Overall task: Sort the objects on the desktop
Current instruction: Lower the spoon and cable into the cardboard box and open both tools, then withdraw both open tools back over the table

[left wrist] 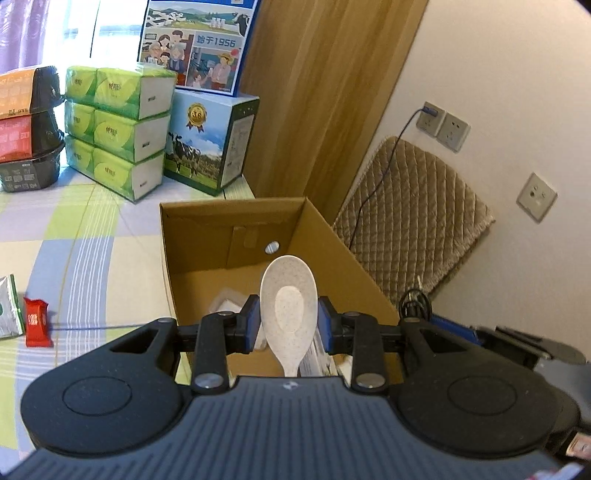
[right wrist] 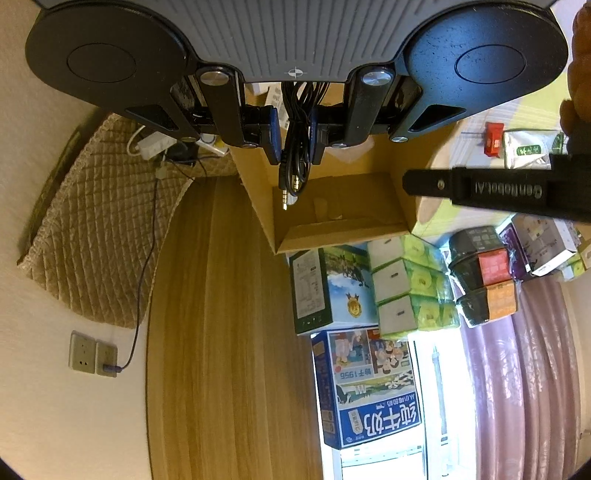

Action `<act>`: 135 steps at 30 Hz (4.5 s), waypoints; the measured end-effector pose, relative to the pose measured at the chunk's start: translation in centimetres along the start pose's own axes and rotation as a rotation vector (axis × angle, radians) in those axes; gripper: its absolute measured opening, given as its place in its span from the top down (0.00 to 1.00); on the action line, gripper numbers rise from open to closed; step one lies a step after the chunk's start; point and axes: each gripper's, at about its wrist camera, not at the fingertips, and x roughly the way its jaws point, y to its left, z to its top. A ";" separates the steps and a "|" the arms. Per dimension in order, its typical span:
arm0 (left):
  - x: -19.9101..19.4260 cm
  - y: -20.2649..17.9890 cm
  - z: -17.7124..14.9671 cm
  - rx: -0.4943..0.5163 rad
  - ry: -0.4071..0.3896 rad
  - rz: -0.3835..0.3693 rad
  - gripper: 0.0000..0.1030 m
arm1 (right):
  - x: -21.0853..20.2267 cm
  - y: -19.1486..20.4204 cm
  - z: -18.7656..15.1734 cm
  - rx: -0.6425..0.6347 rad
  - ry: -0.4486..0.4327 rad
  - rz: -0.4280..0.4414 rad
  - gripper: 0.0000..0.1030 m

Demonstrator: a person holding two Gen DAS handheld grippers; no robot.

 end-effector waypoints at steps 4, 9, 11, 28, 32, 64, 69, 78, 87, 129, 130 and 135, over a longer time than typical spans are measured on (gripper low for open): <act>0.8 0.3 0.7 -0.023 -0.015 -0.018 0.73 | 0.6 0.0 0.4 -0.003 0.004 -0.003 0.88; 1.8 0.8 0.8 -0.025 -0.013 0.004 0.68 | 0.9 0.0 0.4 -0.003 0.009 -0.005 0.88; 1.7 1.3 0.5 -0.036 -0.007 0.010 0.68 | 0.9 -0.1 0.2 -0.004 0.012 -0.006 0.88; -1.2 3.9 -1.4 -0.071 -0.010 0.053 0.67 | 1.8 0.7 0.8 0.039 0.010 0.062 0.87; -2.1 4.6 -1.7 -0.076 -0.016 0.067 0.60 | 1.5 1.0 1.5 0.033 -0.013 0.058 0.74; -14.1 6.0 -7.8 -0.039 -0.060 0.156 0.04 | -9.4 5.6 -4.0 0.040 0.020 0.034 0.02; -15.8 6.6 -8.7 -0.008 -0.069 0.175 0.02 | -10.1 7.0 -4.6 0.023 0.036 0.037 0.02; -18.8 9.2 -10.4 -0.019 -0.090 0.232 0.02 | -10.3 9.7 -5.2 -0.015 0.048 0.080 0.02; -21.0 11.8 -11.7 -0.015 -0.128 0.282 0.02 | -10.1 12.1 -5.7 -0.036 0.058 0.125 0.02; -21.8 22.4 -14.2 0.012 0.028 0.423 0.02 | -4.9 22.3 -7.5 -0.158 0.137 0.283 0.02; -21.6 22.5 -14.2 0.013 0.034 0.423 0.02 | -4.8 22.4 -7.5 -0.161 0.138 0.284 0.02; -20.9 23.2 -14.1 0.032 0.063 0.427 0.02 | -3.6 23.3 -7.4 -0.186 0.148 0.292 0.02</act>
